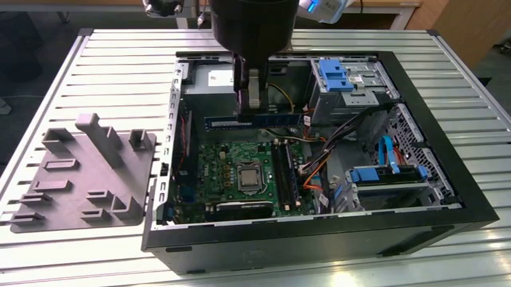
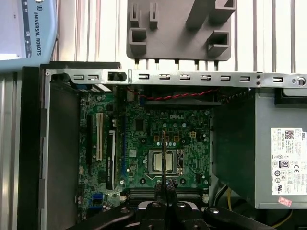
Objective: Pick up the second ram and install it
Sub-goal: 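Pick up the second ram and move it above second insertion slot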
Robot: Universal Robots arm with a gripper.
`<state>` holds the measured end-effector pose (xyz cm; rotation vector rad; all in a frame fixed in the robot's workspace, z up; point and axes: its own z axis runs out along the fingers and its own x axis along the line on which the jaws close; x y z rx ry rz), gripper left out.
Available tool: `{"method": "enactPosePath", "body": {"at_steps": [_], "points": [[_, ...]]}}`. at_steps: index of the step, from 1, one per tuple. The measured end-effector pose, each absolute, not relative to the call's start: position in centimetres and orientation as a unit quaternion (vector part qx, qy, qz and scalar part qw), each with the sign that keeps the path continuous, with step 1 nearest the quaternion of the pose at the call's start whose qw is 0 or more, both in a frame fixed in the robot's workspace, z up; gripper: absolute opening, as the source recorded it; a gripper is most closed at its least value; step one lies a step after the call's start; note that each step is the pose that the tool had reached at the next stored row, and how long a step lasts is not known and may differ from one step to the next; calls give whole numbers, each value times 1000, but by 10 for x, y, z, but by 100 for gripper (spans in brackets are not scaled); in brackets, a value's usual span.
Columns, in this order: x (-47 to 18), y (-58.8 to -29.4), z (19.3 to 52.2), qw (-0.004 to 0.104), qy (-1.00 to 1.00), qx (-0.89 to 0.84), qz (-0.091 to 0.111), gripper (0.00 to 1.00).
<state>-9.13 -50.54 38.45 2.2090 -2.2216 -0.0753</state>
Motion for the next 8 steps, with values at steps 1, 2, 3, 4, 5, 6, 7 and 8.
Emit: {"method": "enactPosePath", "body": {"at_steps": [1, 2, 3, 4, 5, 6, 7, 8], "points": [[-91, -505, 384, 4, -709, 705, -24, 11], [-91, -505, 384, 4, -709, 705, -24, 11], [-91, -505, 384, 4, -709, 705, -24, 11], [-91, -505, 383, 4, -709, 705, -24, 11], [-91, -505, 383, 4, -709, 705, -24, 11], [-91, -505, 383, 4, -709, 705, -24, 11], [-91, -505, 382, 4, -709, 705, -24, 11], [-91, -505, 382, 4, -709, 705, -24, 11]]}}
